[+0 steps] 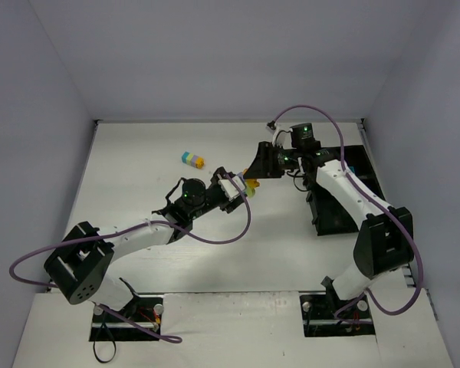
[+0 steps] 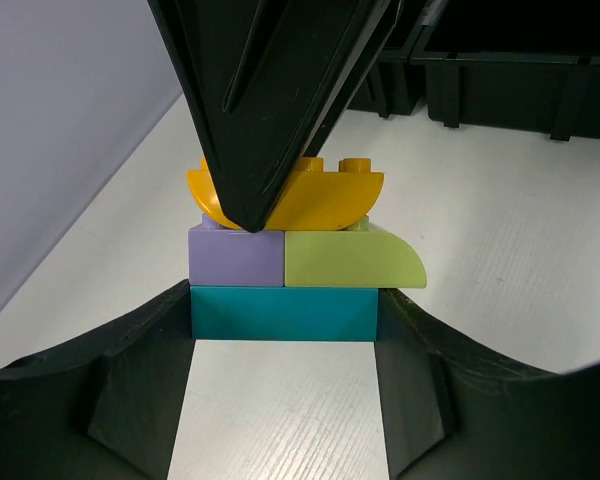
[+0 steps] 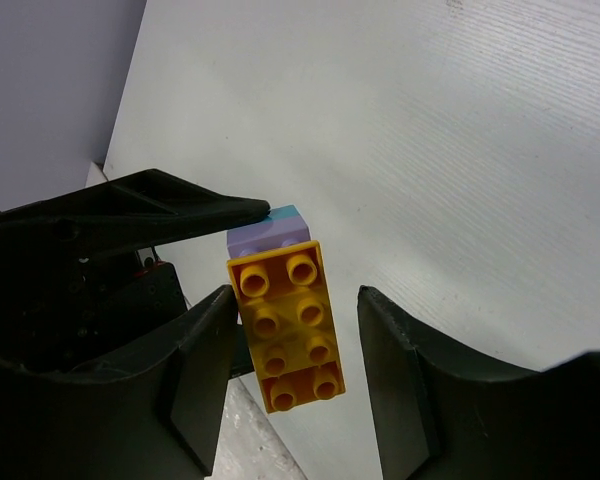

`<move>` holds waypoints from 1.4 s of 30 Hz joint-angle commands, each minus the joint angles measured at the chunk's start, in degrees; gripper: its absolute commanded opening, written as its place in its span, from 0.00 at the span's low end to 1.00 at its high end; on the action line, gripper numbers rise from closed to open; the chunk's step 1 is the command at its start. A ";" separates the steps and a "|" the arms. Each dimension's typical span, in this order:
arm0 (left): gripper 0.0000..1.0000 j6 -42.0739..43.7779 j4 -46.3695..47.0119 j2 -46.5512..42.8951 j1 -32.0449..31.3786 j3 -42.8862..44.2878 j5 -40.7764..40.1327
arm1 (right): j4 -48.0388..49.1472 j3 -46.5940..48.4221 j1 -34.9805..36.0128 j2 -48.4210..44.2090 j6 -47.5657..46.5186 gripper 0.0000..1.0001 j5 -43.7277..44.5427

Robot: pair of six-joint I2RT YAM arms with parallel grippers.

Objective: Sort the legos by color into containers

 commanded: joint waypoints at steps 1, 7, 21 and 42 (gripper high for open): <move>0.00 -0.74 5.97 -2.87 0.59 1.12 0.97 | 1.30 0.02 -0.07 -3.59 -0.82 0.48 1.19; 0.00 -1.09 5.97 -2.60 0.59 1.21 0.71 | 0.94 -0.59 -0.07 -4.12 -1.34 0.39 1.02; 0.00 -3.72 7.02 -1.73 0.77 -0.02 0.10 | 0.77 -1.30 -0.42 -6.40 -3.36 0.00 -0.13; 0.00 -7.24 10.89 -0.41 1.56 -4.50 -0.17 | 0.86 -2.18 -4.37 -10.98 -3.89 0.00 2.95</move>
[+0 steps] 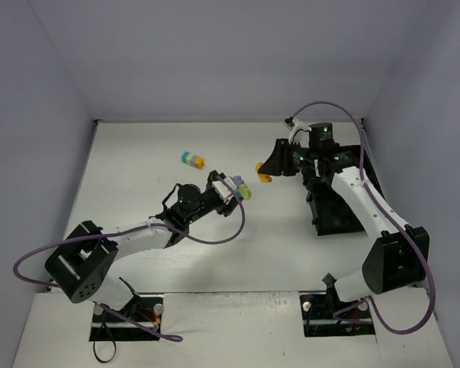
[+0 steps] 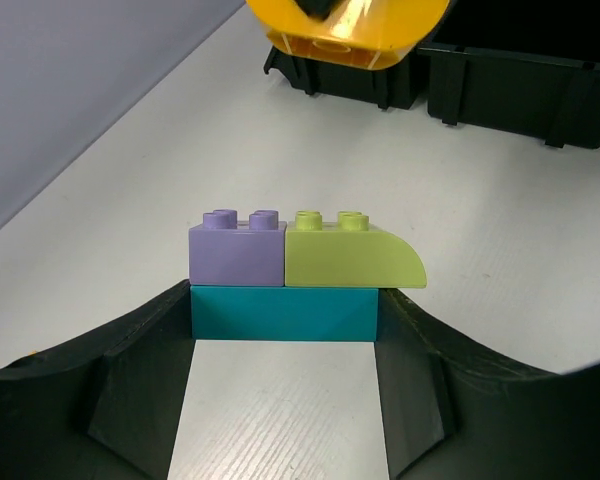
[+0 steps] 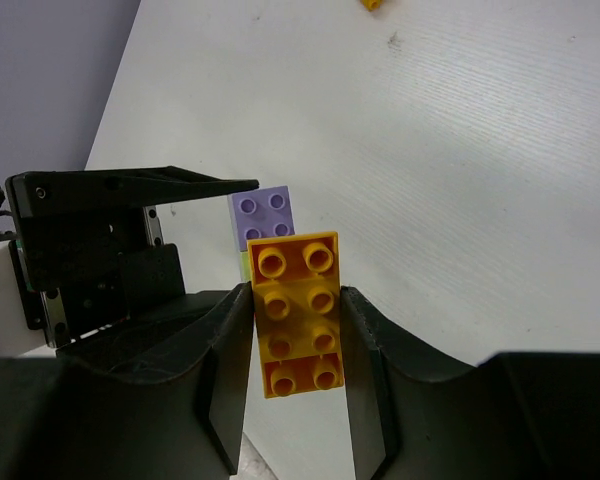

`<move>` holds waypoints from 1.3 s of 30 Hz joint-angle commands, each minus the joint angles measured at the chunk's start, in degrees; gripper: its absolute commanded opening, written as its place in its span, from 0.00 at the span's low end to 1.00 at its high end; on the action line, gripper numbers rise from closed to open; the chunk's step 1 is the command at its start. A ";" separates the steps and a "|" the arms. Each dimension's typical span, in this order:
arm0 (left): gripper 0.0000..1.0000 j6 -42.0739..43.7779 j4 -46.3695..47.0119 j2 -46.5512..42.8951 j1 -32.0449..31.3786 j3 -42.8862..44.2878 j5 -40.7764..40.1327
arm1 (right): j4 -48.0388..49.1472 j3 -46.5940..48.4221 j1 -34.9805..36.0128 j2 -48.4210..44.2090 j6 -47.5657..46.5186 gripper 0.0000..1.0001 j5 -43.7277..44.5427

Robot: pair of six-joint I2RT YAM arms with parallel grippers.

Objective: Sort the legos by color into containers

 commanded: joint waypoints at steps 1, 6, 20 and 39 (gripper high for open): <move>0.00 -0.73 4.13 -0.95 0.16 0.65 0.09 | 1.71 0.60 -0.61 -4.05 -0.81 0.00 1.42; 0.00 -0.99 4.49 -1.22 0.42 0.57 -0.87 | 1.18 -1.41 -4.30 -6.42 0.50 0.00 10.11; 0.00 -3.28 -1.66 -7.54 0.60 1.18 -2.63 | -7.61 -7.05 -22.93 -10.12 7.71 0.00 45.62; 0.00 1.30 -13.18 -10.79 0.60 4.08 2.46 | -7.61 -4.15 -33.75 3.32 14.04 0.00 58.55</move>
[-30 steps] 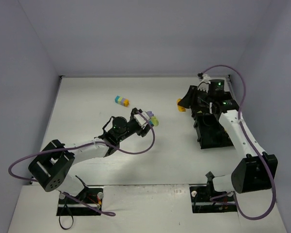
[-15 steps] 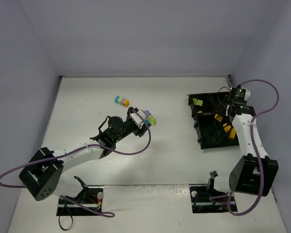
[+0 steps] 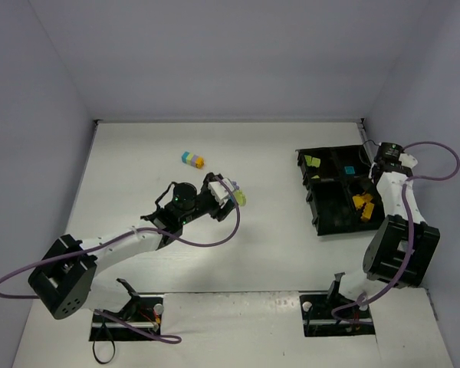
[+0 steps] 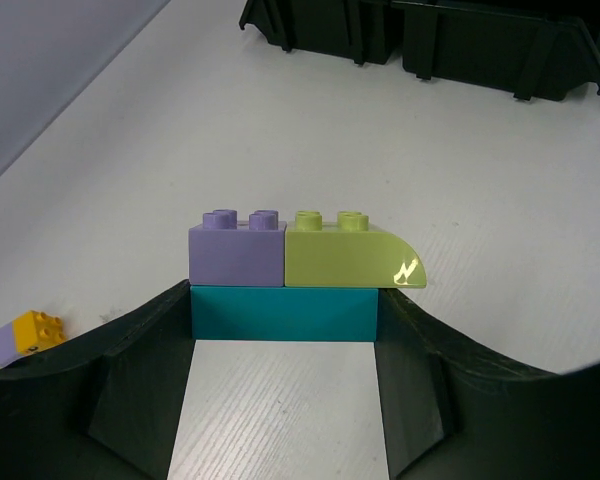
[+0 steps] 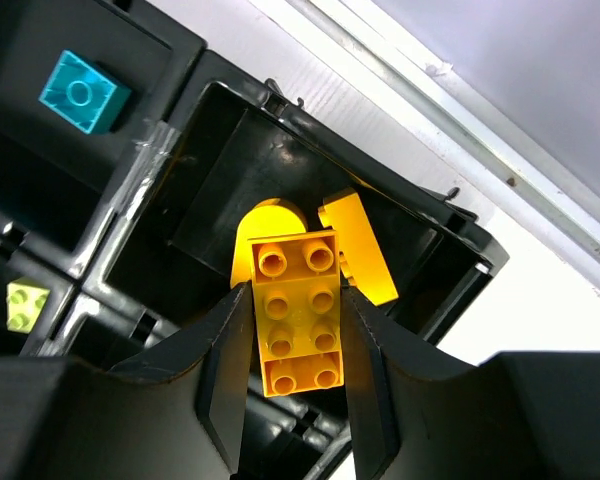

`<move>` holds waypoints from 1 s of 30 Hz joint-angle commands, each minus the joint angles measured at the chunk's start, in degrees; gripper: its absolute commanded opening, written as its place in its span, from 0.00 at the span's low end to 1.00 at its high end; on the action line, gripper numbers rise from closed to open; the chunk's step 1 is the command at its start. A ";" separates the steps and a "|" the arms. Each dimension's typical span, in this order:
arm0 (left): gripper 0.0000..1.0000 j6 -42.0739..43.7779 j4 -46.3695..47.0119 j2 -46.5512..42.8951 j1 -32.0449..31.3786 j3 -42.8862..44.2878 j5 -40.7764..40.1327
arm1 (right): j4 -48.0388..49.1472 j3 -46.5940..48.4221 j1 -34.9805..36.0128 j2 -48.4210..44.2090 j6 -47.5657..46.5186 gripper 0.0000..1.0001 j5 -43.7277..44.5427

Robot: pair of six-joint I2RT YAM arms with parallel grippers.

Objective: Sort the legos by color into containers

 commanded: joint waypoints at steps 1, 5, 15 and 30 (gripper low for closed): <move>0.00 0.40 2.08 -3.08 0.32 2.86 1.59 | 1.27 2.89 0.04 1.67 2.37 0.03 2.71; 0.00 -0.22 3.31 -3.61 0.32 1.98 2.03 | 1.79 3.15 0.04 3.78 1.94 0.19 2.45; 0.00 -1.97 6.12 -2.47 0.32 2.59 2.91 | 5.30 4.47 3.20 -1.56 -5.34 0.68 -9.84; 0.00 2.42 11.13 4.91 0.40 9.44 0.36 | 9.97 7.11 24.29 -5.89 -13.80 0.70 -56.86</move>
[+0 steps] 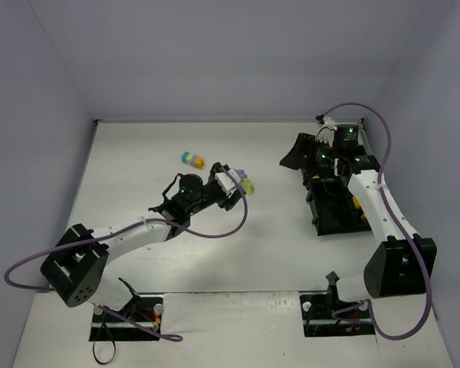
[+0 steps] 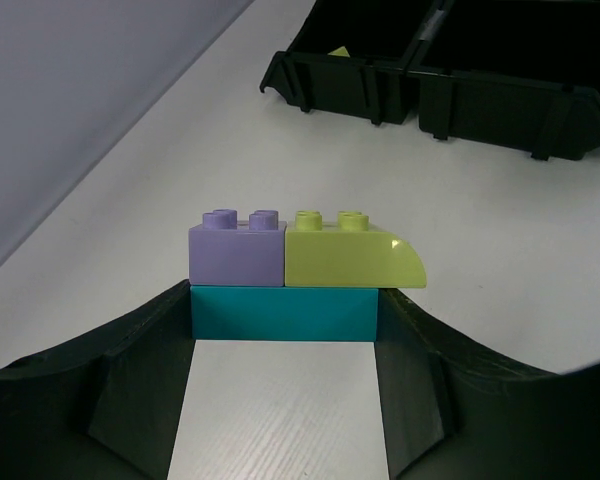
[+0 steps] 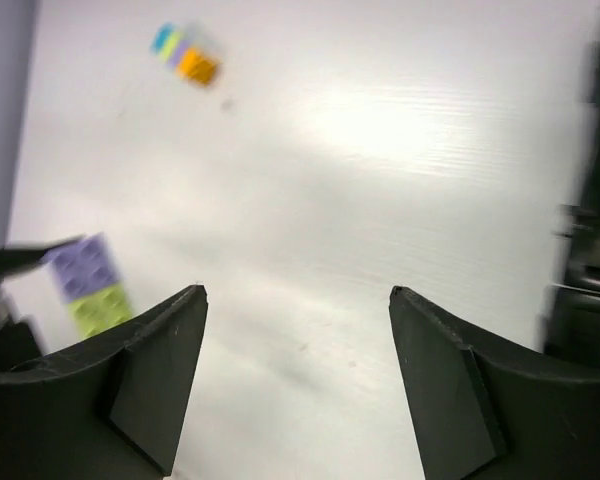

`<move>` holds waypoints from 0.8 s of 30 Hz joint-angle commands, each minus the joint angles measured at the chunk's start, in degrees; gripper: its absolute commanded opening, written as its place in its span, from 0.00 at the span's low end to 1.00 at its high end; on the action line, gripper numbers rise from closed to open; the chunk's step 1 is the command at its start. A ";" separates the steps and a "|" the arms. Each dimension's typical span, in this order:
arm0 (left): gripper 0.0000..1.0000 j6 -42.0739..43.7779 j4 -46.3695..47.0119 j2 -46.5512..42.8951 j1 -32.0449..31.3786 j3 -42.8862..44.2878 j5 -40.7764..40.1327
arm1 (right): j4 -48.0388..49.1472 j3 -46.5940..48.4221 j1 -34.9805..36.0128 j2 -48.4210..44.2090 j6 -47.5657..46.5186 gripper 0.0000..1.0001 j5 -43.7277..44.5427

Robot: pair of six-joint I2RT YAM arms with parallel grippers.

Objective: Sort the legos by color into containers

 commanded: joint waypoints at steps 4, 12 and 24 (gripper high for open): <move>0.00 1.37 8.12 2.50 0.38 7.32 0.12 | 3.78 1.74 6.71 -0.20 -3.20 0.71 -17.16; 0.00 1.02 8.65 3.56 0.38 9.61 2.84 | 6.95 1.64 12.08 1.90 -2.59 0.71 -20.86; 0.00 0.84 9.00 3.12 0.29 9.17 3.90 | 8.36 1.47 14.02 3.23 -2.76 0.45 -19.19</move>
